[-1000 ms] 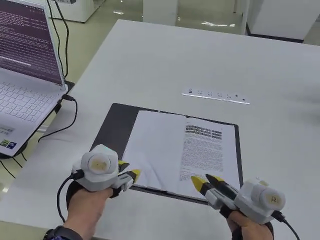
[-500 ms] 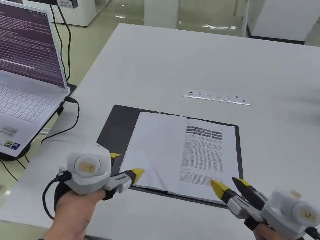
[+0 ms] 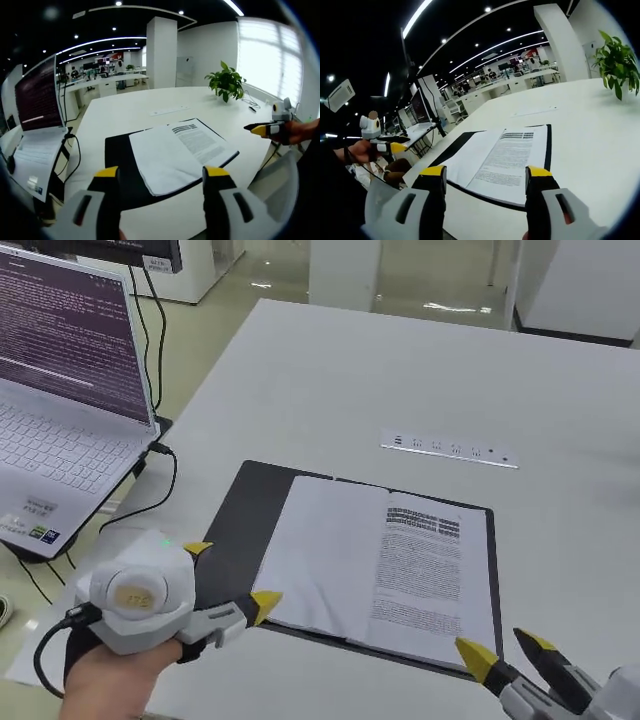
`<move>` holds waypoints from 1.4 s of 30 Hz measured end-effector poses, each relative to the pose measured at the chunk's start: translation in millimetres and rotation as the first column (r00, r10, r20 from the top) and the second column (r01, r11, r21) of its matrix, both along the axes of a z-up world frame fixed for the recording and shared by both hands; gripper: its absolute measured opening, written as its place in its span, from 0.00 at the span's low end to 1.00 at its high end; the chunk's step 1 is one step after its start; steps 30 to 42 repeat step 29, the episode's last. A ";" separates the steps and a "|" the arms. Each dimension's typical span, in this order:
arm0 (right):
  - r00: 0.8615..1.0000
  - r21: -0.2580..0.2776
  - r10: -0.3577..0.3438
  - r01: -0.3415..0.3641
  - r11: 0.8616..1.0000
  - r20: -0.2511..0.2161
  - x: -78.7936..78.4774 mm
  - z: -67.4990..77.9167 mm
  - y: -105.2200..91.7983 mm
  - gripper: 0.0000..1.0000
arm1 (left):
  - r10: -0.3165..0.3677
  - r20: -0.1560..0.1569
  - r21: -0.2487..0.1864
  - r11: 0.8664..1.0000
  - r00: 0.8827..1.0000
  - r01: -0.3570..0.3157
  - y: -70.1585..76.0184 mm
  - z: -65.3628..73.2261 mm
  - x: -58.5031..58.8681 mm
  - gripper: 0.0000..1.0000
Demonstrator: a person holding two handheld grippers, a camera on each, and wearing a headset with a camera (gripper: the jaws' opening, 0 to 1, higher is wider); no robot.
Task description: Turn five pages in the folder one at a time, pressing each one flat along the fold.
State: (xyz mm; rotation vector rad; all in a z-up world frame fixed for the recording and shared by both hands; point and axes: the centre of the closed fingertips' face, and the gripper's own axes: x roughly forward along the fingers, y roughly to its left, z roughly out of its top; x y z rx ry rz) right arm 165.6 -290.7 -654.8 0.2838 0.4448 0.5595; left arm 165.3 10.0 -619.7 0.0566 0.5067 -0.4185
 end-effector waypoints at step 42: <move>0.998 -0.020 0.046 -0.047 0.999 -0.035 0.0 -6.7 4.8 0.67 | 0.049 -0.006 -0.035 0.998 0.999 -0.049 7.3 5.1 5.7 0.71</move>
